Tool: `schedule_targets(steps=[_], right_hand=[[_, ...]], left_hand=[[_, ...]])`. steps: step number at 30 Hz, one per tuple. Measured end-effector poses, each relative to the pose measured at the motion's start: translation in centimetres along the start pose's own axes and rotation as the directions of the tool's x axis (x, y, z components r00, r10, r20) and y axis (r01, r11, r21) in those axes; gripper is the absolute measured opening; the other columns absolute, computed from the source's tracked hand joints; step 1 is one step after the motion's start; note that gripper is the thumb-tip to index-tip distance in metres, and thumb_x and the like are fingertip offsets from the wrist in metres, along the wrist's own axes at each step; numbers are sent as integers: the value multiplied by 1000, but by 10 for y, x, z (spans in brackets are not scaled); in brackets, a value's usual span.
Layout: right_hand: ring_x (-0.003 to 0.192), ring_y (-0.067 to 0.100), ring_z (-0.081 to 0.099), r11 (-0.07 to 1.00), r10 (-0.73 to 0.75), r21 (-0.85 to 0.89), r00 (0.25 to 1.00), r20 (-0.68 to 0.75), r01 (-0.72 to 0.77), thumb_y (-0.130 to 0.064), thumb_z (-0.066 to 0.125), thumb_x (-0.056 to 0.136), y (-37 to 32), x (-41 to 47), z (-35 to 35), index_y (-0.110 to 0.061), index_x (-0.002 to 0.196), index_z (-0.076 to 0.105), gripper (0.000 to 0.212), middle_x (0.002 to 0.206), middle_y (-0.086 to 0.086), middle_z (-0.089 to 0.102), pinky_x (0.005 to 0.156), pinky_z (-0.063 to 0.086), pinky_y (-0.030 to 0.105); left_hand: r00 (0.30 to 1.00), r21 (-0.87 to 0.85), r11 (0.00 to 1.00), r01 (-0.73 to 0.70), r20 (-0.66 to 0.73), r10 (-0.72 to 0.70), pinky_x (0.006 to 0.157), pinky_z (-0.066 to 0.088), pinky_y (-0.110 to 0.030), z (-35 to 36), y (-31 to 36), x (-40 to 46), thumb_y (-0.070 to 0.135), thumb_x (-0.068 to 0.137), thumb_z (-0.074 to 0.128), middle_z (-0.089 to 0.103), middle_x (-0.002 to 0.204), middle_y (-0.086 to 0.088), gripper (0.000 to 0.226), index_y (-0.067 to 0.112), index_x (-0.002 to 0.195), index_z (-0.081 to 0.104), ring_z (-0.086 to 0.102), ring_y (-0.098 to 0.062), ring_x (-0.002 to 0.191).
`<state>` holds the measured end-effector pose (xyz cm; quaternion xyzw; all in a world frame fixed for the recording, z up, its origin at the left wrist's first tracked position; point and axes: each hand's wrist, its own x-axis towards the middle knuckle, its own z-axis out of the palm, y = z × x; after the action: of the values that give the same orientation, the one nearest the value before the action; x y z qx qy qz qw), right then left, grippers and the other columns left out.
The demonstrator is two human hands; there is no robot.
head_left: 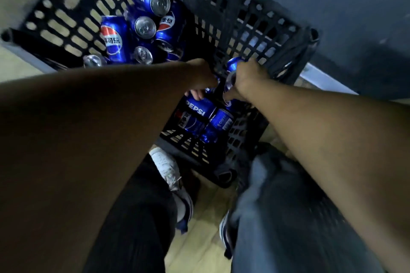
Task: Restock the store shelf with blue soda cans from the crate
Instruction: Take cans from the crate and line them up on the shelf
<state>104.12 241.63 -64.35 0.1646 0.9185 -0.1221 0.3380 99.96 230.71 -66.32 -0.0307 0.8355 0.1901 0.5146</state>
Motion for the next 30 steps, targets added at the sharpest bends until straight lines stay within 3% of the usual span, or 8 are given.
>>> schedule_targets(steps=[4,7,9,12,16,20,27,30], right_hand=[[122,33,45,992,-8,129,1000,25,5,-29,78,76,5,-41,-26,0,137,39,78,140,16,35,81,46,18],[118,32,48,999,-37,35,997,-62,39,-41,81,68,5,-79,-57,-6,130,47,79,134,14,40,87,44,32],[119,32,47,994,-73,71,995,-69,78,-40,81,67,6,-99,-79,-7,127,49,75,135,13,40,89,43,33],[118,31,47,989,-111,88,986,-125,123,-41,81,66,5,-126,-113,-8,124,51,74,133,13,41,90,44,33],[116,31,49,988,-126,70,981,-147,137,-38,81,67,2,-167,-161,-8,122,52,69,129,12,42,87,43,31],[116,32,46,989,-131,56,981,-142,140,-40,81,67,4,-207,-205,-9,122,51,69,128,11,41,88,43,33],[115,29,44,978,-170,82,962,-213,191,-38,82,67,5,-287,-278,-12,122,50,69,125,8,39,78,37,28],[114,27,44,966,-200,105,939,-279,237,-41,83,65,6,-326,-314,-13,121,50,70,124,7,39,80,40,29]], left_hand=[[997,-431,902,21,-61,-52,52,42,-22,-8,-2,-62,16,92,51,59,53,-6,10,9,89,57,55,-12,42],[994,-394,912,110,70,-90,55,40,-21,-20,-10,-97,20,94,48,52,34,3,21,14,75,52,55,-12,43],[992,-385,914,127,65,-110,57,42,-24,-39,-4,-125,22,95,47,59,42,2,21,14,77,53,59,-10,41],[994,-408,909,85,-27,-105,79,48,-33,-71,11,-160,20,99,42,65,88,-10,22,6,103,59,64,-20,79],[996,-317,945,84,6,-86,70,44,-26,-99,34,-210,22,100,39,64,75,-7,21,9,107,53,58,-15,71],[999,-311,949,48,26,-42,69,47,-29,-113,58,-259,19,98,43,62,93,-12,33,3,126,50,60,-21,78],[975,-314,933,175,184,-121,53,41,-24,-137,102,-350,23,97,42,51,76,-8,25,10,76,48,49,-15,60],[972,-351,916,194,192,-132,42,46,-18,-157,129,-395,30,99,38,53,76,-13,31,8,77,44,57,-18,53]])
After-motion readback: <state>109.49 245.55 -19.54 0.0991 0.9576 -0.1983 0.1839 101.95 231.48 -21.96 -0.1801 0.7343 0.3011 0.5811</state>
